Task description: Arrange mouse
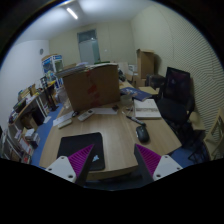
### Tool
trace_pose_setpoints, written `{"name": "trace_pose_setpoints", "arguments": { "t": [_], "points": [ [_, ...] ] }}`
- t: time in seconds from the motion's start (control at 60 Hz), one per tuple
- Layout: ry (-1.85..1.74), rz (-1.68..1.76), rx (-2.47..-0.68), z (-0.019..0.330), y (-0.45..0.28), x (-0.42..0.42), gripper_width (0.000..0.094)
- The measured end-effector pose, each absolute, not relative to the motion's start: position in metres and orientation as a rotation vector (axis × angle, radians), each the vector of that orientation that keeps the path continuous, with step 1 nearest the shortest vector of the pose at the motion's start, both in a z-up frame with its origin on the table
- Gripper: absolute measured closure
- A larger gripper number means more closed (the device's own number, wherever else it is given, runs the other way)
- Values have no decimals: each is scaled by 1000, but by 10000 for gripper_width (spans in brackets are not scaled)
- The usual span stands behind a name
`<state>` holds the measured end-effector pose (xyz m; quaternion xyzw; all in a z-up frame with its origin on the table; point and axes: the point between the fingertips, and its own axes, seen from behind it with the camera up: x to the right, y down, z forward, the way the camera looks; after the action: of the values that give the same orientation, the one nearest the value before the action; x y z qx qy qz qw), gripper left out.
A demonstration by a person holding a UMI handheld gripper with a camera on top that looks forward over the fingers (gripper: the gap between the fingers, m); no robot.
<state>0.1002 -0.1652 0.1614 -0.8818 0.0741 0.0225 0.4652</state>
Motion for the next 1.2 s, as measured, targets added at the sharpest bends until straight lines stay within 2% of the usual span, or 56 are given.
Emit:
{"name": "trace_pose_setpoints", "arguments": {
  "t": [0.15, 0.283, 0.55, 0.867, 0.883, 0.9, 0.95, 0.983, 1.017, 1.2],
  "points": [
    [190, 5, -2161, 165, -160, 135, 125],
    [170, -1, -2155, 147, -137, 164, 124],
    [155, 29, -2178, 72, -65, 230, 130],
    [70, 64, -2182, -5, -9, 252, 149],
    [70, 59, -2166, -3, -6, 254, 98],
    [64, 58, -2153, -2, -4, 254, 178],
    [48, 33, -2155, -5, -4, 257, 176],
    [31, -2, -2164, -8, -5, 262, 266],
    [26, -21, -2158, -7, -5, 264, 440],
    [110, -32, -2176, -9, -5, 269, 487]
  ]
}}
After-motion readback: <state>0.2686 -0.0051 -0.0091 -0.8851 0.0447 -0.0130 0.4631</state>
